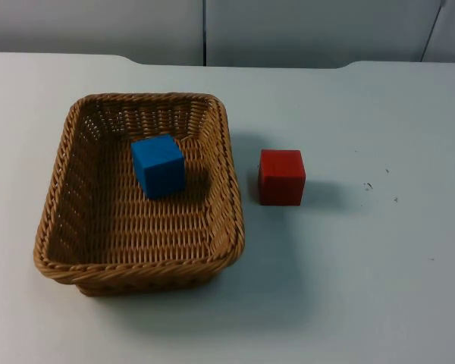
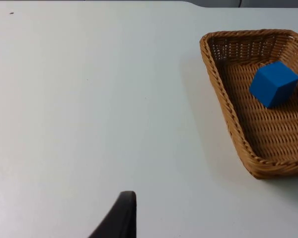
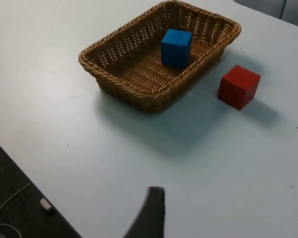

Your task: Pick up the basket with the left hand and place the blue cube into the basket with the right hand.

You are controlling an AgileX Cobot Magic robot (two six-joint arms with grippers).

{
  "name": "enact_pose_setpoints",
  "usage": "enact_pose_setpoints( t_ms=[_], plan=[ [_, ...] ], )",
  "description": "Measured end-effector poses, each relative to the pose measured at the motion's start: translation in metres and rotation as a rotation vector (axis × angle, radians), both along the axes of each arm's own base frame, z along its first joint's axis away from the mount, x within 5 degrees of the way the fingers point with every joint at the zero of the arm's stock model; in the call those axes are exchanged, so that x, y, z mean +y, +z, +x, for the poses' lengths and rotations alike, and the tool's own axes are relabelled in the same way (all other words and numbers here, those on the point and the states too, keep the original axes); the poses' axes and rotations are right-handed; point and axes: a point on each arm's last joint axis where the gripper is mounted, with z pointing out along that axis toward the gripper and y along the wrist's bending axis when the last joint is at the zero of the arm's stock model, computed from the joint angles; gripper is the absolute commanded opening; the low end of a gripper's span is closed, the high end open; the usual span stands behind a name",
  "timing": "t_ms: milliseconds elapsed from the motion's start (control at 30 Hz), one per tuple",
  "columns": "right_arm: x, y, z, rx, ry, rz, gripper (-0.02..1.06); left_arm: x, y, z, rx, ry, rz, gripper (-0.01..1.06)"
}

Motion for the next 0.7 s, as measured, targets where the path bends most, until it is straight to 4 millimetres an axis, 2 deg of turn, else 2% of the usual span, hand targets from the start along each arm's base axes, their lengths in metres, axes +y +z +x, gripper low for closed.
enact_pose_setpoints(
  t_ms=[33, 67, 133, 700],
  plan=[
    [0.0000, 0.0000, 0.0000, 0.000, 0.000, 0.000, 0.90, 0.0000, 0.0000, 0.0000, 0.000, 0.000, 0.000, 1.05],
    [0.0000, 0.0000, 0.0000, 0.000, 0.000, 0.000, 0.90, 0.0000, 0.0000, 0.0000, 0.000, 0.000, 0.000, 1.05],
    [-0.0001, 0.0000, 0.0001, -0.001, -0.001, -0.001, 1.05, 0.0000, 0.0000, 0.0000, 0.000, 0.000, 0.000, 1.05],
    [-0.0002, 0.0000, 0.0002, -0.002, -0.002, -0.002, 1.05, 0.0000, 0.0000, 0.0000, 0.000, 0.000, 0.000, 1.05]
  ],
)
